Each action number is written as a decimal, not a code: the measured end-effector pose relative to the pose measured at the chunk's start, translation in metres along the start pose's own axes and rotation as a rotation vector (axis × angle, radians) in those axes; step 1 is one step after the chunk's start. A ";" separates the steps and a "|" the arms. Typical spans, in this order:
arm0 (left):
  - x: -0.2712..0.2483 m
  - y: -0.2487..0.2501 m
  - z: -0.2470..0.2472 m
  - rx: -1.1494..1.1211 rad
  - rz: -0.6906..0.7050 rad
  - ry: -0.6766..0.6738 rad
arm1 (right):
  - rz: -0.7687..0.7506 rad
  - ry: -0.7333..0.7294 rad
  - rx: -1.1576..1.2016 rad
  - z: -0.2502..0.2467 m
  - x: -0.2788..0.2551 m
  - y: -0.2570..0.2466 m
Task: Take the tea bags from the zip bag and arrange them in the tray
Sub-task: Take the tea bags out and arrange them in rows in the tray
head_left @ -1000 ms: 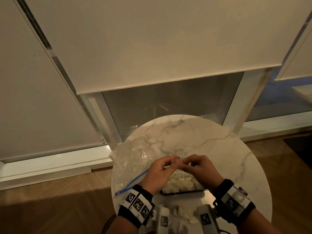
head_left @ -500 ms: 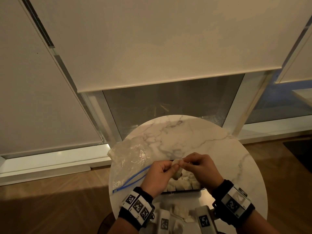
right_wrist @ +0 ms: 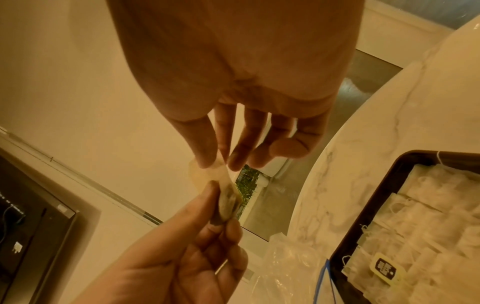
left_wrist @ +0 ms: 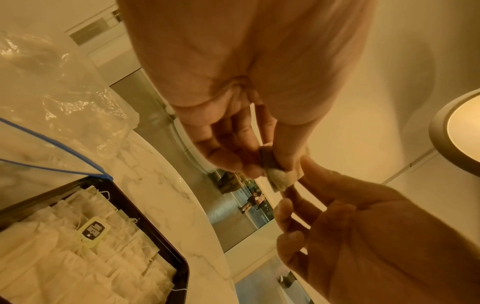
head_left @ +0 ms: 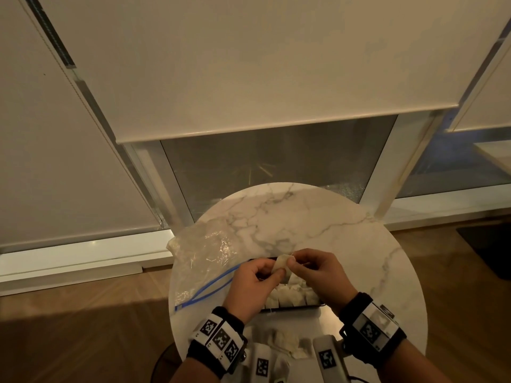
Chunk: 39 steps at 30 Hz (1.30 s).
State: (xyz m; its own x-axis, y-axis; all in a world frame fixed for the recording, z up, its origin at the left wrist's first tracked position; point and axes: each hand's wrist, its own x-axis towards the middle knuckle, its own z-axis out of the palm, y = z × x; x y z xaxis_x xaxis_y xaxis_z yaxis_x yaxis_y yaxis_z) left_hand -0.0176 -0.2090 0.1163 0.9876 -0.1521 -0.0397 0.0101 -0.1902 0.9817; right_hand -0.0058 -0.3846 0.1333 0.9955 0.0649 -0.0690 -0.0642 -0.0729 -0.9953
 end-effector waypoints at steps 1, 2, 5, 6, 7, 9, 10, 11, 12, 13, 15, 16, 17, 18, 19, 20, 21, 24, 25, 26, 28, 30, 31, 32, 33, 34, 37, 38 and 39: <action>0.000 -0.001 0.000 -0.012 -0.009 0.005 | 0.002 -0.005 0.005 -0.001 0.001 0.001; 0.001 -0.001 0.000 -0.025 -0.016 0.008 | 0.003 -0.001 0.010 -0.001 0.002 0.001; 0.003 -0.005 0.001 -0.050 -0.029 0.026 | 0.018 0.039 0.041 -0.006 0.007 0.003; 0.004 -0.006 0.001 -0.049 -0.033 0.036 | 0.025 0.053 0.045 -0.007 0.009 0.004; 0.004 -0.008 0.001 -0.045 -0.035 0.045 | 0.035 0.058 0.041 -0.007 0.010 0.005; 0.006 -0.010 0.001 -0.042 -0.037 0.065 | 0.068 0.020 0.012 -0.007 0.011 0.007; 0.007 -0.011 0.000 -0.050 -0.042 0.077 | 0.102 -0.018 -0.006 -0.006 0.011 0.008; 0.008 -0.012 0.000 -0.051 -0.044 0.086 | 0.140 -0.054 -0.021 -0.005 0.012 0.010; 0.009 -0.014 0.000 -0.039 -0.043 0.088 | 0.171 -0.074 -0.036 -0.004 0.013 0.013; 0.011 -0.016 0.000 -0.011 -0.038 0.083 | 0.186 -0.077 -0.050 -0.003 0.014 0.015; 0.014 -0.024 0.000 0.042 -0.045 0.081 | 0.195 -0.054 -0.083 -0.002 0.018 0.022; 0.016 -0.030 -0.001 0.059 -0.062 0.102 | 0.202 -0.041 -0.091 -0.002 0.020 0.026; 0.018 -0.036 -0.002 0.076 -0.083 0.137 | 0.213 -0.029 -0.096 -0.003 0.023 0.029; 0.019 -0.043 -0.005 0.109 -0.108 0.178 | 0.228 -0.020 -0.104 -0.004 0.025 0.034; 0.020 -0.052 -0.007 0.174 -0.132 0.211 | 0.243 -0.015 -0.117 -0.006 0.029 0.040; 0.020 -0.060 -0.010 0.270 -0.157 0.215 | 0.262 -0.013 -0.144 -0.007 0.032 0.047; 0.019 -0.069 -0.012 0.380 -0.184 0.185 | 0.283 -0.015 -0.178 -0.009 0.035 0.055; 0.014 -0.096 -0.011 0.638 -0.247 0.022 | 0.349 -0.051 -0.253 -0.010 0.045 0.080; 0.012 -0.103 -0.008 0.681 -0.270 -0.024 | 0.374 -0.066 -0.278 -0.009 0.046 0.087; 0.011 -0.109 -0.006 0.717 -0.287 -0.060 | 0.393 -0.083 -0.309 -0.008 0.047 0.095; 0.011 -0.115 0.000 0.789 -0.293 -0.115 | 0.429 -0.119 -0.381 -0.005 0.050 0.110; 0.012 -0.119 0.005 0.860 -0.280 -0.157 | 0.449 -0.161 -0.452 -0.001 0.053 0.121; 0.013 -0.119 0.007 0.893 -0.277 -0.179 | 0.457 -0.187 -0.487 0.002 0.054 0.125; 0.014 -0.120 0.009 0.923 -0.276 -0.202 | 0.461 -0.211 -0.517 0.005 0.055 0.128; 0.015 -0.121 0.010 0.946 -0.273 -0.222 | 0.469 -0.229 -0.543 0.008 0.056 0.130; 0.017 -0.122 0.011 0.962 -0.275 -0.238 | 0.470 -0.241 -0.561 0.011 0.058 0.134; 0.020 -0.124 0.013 0.976 -0.299 -0.268 | 0.478 -0.269 -0.602 0.016 0.060 0.141; 0.021 -0.125 0.013 0.978 -0.306 -0.281 | 0.478 -0.273 -0.615 0.017 0.061 0.144; 0.021 -0.126 0.014 0.986 -0.310 -0.296 | 0.480 -0.275 -0.635 0.017 0.061 0.145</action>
State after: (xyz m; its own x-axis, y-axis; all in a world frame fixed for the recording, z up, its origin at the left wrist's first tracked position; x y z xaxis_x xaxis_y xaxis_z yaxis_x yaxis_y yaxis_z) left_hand 0.0000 -0.2020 -0.0112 0.8851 -0.1669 -0.4345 -0.0085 -0.9391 0.3435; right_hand 0.0445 -0.3741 -0.0168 0.8124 0.1186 -0.5709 -0.3428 -0.6949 -0.6321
